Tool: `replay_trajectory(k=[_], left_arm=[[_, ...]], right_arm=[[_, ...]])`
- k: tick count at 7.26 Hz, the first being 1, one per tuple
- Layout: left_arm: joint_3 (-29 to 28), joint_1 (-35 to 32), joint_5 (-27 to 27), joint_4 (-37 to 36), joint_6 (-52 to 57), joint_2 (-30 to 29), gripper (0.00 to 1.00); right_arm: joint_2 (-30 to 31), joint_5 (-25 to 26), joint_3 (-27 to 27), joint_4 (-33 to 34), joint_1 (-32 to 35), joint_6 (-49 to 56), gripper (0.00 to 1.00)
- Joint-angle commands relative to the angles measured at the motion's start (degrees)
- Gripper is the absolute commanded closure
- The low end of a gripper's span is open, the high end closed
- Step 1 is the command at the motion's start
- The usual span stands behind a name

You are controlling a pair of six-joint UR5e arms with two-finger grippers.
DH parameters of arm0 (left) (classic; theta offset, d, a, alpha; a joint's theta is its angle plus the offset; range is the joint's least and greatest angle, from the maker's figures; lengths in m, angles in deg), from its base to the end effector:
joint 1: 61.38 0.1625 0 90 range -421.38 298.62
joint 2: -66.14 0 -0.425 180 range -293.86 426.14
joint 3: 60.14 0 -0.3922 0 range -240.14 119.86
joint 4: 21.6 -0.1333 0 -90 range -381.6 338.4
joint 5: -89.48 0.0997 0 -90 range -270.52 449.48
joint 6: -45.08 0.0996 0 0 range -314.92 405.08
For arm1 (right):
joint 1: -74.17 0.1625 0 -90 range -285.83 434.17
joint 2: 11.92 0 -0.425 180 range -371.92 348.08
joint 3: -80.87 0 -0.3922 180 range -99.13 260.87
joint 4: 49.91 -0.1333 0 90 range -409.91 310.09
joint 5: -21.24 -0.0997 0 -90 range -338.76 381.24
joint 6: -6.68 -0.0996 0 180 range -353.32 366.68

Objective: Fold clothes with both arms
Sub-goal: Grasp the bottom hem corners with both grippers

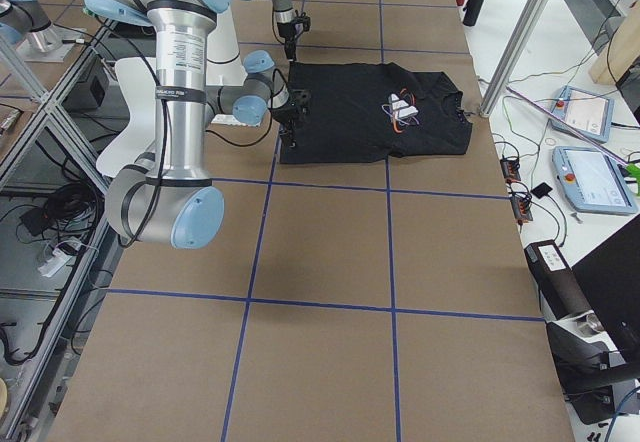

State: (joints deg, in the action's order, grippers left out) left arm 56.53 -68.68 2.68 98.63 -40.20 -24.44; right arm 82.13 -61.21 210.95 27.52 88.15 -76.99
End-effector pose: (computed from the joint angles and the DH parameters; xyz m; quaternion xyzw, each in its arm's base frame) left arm 0.4688 -0.2000 0.3773 0.0747 0.4754 -0.0332 0.8759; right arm -0.3791 -0.2452 0.3463 0.1315 -0.3936 0.0877 0.9056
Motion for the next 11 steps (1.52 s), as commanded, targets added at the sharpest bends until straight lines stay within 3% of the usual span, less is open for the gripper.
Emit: replay_trajectory(k=[1, 2, 3, 4, 8, 10, 11], left_arm=[[-0.57, 0.0, -0.04, -0.08, 0.03, -0.04, 0.49], [-0.66, 0.0, -0.04, -0.08, 0.03, -0.04, 0.61], [-0.66, 0.0, -0.04, -0.08, 0.03, 0.05, 0.84], [-0.66, -0.08, -0.04, -0.17, 0.03, 0.05, 1.0], [0.92, -0.78, -0.04, -1.23, 0.03, -0.04, 1.0], [2.23, -0.79, 0.14, -1.23, 0.03, -0.04, 1.0], [2.76, -0.79, 1.97, -1.31, 0.03, -0.04, 1.0]], right_arm=[[0.08, 0.01, -0.09, 0.0, -0.01, 0.0, 0.0], [0.08, 0.01, -0.09, 0.0, -0.01, 0.0, 0.0], [0.08, 0.01, -0.09, 0.0, -0.01, 0.0, 0.0], [0.16, 0.01, -0.18, 0.0, -0.01, 0.09, 0.0], [1.74, 0.09, -1.4, -0.7, -1.32, -0.26, 0.0], [1.75, 2.97, -3.16, -0.96, -4.91, -4.37, 0.0], [1.57, 5.87, -4.12, -1.4, -7.45, -6.65, 0.11]])
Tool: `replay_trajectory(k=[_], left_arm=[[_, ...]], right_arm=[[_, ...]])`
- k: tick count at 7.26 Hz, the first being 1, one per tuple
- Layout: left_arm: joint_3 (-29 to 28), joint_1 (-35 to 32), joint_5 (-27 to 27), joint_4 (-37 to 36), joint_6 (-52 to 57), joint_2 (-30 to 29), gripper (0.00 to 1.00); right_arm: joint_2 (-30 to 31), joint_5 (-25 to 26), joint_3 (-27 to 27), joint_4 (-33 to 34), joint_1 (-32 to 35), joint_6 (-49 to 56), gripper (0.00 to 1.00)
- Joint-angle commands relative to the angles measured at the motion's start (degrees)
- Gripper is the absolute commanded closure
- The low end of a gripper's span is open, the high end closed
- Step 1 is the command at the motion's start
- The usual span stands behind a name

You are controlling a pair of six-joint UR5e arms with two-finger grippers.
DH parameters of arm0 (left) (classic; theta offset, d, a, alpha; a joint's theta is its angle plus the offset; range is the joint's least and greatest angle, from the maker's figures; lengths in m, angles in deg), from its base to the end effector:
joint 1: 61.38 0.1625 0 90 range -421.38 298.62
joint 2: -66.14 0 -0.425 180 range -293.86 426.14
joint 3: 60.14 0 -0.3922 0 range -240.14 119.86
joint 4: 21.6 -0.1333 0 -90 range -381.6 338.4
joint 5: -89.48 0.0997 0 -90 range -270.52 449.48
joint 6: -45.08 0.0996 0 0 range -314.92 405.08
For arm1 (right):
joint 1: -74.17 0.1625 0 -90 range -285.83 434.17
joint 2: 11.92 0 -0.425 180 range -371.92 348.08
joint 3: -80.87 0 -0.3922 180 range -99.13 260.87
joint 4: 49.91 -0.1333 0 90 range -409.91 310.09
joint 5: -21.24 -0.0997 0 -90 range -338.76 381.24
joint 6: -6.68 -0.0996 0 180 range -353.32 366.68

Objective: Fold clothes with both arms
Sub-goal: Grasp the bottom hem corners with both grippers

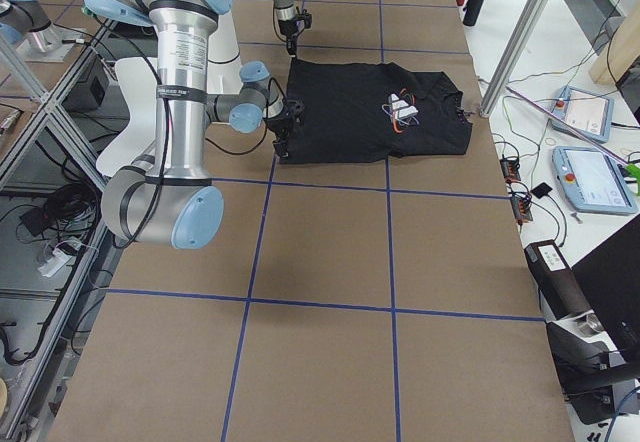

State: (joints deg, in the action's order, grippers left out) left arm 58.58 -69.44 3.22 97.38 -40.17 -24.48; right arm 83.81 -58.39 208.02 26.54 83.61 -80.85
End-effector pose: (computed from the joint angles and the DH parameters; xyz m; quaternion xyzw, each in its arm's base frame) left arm 0.4591 -0.2062 0.3627 0.0826 0.4808 -0.0411 0.8720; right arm -0.4014 -0.2200 0.3798 0.1226 -0.3702 0.0904 0.9164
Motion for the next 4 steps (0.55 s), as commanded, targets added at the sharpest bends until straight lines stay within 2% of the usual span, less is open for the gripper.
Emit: replay_trajectory(k=[1, 2, 4], left_arm=[[0.81, -0.03, 1.88, -0.07, 0.0, -0.09, 1.0], [0.81, -0.11, 1.89, -0.07, 0.17, -0.09, 1.0], [0.81, -0.2, 1.89, 0.02, 0.18, -0.17, 1.0]], right_arm=[[-0.11, 4.55, -3.38, -2.52, -4.33, -4.21, 0.23], [-0.02, 6.13, -6.18, -5.67, -5.13, -4.4, 0.24], [0.16, 6.68, -6.21, -6.14, -5.49, -4.75, 0.37]])
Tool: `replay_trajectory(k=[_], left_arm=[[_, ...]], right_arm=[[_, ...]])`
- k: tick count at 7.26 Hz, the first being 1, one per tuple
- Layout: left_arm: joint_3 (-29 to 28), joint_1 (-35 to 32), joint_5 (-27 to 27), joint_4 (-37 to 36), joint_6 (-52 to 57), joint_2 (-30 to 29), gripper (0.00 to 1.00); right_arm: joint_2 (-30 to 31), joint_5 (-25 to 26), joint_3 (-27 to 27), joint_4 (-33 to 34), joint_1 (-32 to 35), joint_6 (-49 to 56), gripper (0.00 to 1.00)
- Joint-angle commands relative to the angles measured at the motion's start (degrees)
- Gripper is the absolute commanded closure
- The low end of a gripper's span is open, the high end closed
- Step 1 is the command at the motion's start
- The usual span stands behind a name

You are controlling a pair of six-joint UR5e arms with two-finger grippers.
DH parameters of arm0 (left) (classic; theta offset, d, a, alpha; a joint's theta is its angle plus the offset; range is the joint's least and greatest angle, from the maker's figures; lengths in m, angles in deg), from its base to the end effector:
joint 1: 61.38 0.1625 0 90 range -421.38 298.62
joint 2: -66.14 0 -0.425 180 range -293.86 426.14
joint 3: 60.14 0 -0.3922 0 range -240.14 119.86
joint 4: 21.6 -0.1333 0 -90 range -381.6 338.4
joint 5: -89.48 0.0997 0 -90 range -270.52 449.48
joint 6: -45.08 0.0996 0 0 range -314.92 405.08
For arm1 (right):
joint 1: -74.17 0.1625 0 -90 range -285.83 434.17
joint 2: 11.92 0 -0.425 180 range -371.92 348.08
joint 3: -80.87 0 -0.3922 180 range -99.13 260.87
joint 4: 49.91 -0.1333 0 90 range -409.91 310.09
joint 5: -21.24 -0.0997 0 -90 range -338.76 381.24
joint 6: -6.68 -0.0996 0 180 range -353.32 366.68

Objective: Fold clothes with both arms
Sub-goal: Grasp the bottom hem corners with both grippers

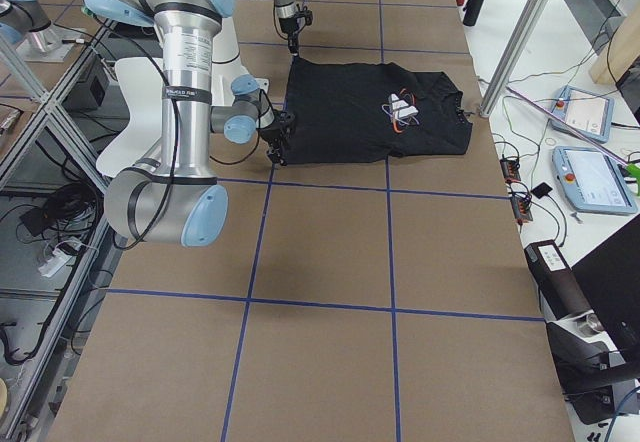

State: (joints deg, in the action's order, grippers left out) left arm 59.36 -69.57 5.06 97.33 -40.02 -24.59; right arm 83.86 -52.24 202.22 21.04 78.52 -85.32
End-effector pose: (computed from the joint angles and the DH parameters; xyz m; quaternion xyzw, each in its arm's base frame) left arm 0.4552 -0.2100 0.3552 0.0983 0.4850 -0.0490 0.8676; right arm -0.4355 -0.1952 0.4140 0.1406 -0.3729 0.1052 0.9111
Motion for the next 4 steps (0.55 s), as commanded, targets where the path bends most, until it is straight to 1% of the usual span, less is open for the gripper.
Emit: replay_trajectory(k=[1, 2, 3, 4], left_arm=[[-0.06, -0.07, 0.05, -0.02, 0.02, -0.07, 1.0], [-0.06, -0.07, 0.05, -0.02, 0.02, 0.02, 1.0], [-0.06, -0.07, 0.05, -0.02, 0.02, -0.07, 1.0], [-0.06, -0.07, 0.05, -0.02, 0.02, 0.02, 1.0]], right_arm=[[0.11, 0.62, -0.32, -0.64, -0.84, -0.63, 0.41], [0.11, 0.62, -0.24, -0.64, -1.45, -1.51, 0.48], [0.11, 0.7, -0.23, -0.64, -1.81, -1.78, 0.51], [0.11, 0.7, -0.23, -0.64, -1.81, -1.95, 0.63]])
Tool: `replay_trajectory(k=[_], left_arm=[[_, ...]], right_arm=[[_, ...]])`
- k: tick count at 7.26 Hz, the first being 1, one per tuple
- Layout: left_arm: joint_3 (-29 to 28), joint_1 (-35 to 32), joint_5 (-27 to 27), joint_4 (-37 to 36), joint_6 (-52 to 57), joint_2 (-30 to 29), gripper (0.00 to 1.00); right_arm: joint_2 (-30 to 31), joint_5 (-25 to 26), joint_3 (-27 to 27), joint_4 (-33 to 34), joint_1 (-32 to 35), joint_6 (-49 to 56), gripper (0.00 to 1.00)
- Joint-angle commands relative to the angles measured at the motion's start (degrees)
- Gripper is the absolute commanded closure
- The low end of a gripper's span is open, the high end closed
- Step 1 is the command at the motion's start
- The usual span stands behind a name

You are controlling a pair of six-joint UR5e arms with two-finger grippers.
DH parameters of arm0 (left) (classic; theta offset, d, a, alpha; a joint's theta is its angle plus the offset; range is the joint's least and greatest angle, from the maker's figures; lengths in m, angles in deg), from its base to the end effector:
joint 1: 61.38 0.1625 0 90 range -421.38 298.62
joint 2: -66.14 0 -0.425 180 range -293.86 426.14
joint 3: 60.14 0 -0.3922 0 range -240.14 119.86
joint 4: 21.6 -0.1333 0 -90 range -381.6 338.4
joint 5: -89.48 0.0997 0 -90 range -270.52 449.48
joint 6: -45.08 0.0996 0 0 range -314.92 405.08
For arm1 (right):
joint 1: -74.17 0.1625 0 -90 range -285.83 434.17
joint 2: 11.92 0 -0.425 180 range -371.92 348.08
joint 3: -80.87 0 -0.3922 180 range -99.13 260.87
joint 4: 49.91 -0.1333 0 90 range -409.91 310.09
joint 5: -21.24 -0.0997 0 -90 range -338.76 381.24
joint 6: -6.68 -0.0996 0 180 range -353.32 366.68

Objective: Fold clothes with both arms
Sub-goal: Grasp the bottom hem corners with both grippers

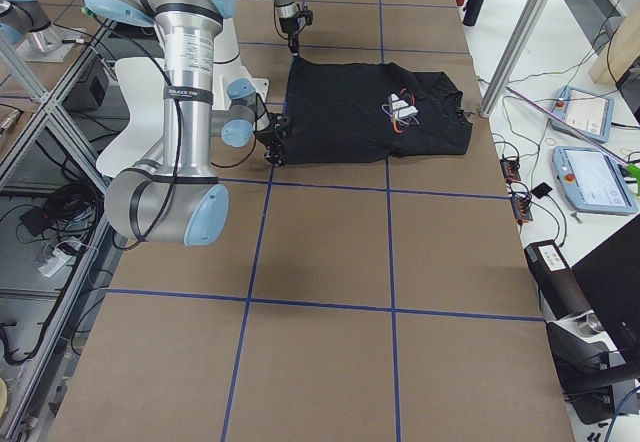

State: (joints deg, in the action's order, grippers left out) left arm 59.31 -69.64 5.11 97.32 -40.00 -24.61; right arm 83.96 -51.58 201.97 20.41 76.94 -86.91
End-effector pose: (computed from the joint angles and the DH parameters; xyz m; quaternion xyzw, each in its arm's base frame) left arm 0.4552 -0.2107 0.3555 0.0990 0.4846 -0.0495 0.8677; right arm -0.4407 -0.1842 0.4152 0.1353 -0.3786 0.1076 0.9093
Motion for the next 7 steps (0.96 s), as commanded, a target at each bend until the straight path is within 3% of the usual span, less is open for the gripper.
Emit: replay_trajectory(k=[1, 3, 5, 7], left_arm=[[0.08, 0.0, 0.0, 0.0, 0.0, 0.05, 1.0], [0.08, -0.09, 0.0, 0.0, 0.0, -0.04, 1.0], [1.56, -0.27, -0.26, -0.09, 0.78, 0.13, 1.0], [11.09, -1.67, -3.49, -9.52, 6.03, -0.04, 1.0]], right_arm=[[0.01, -0.04, 0.02, -0.01, -0.23, -0.36, 0.77], [1.57, -0.05, 0.19, -0.01, -0.23, -0.27, 0.97], [2.46, -0.13, 2.37, -0.01, -0.23, -0.27, 1.0], [5.87, -2.14, 12.88, 0.69, 0.47, -0.1, 1.0]])
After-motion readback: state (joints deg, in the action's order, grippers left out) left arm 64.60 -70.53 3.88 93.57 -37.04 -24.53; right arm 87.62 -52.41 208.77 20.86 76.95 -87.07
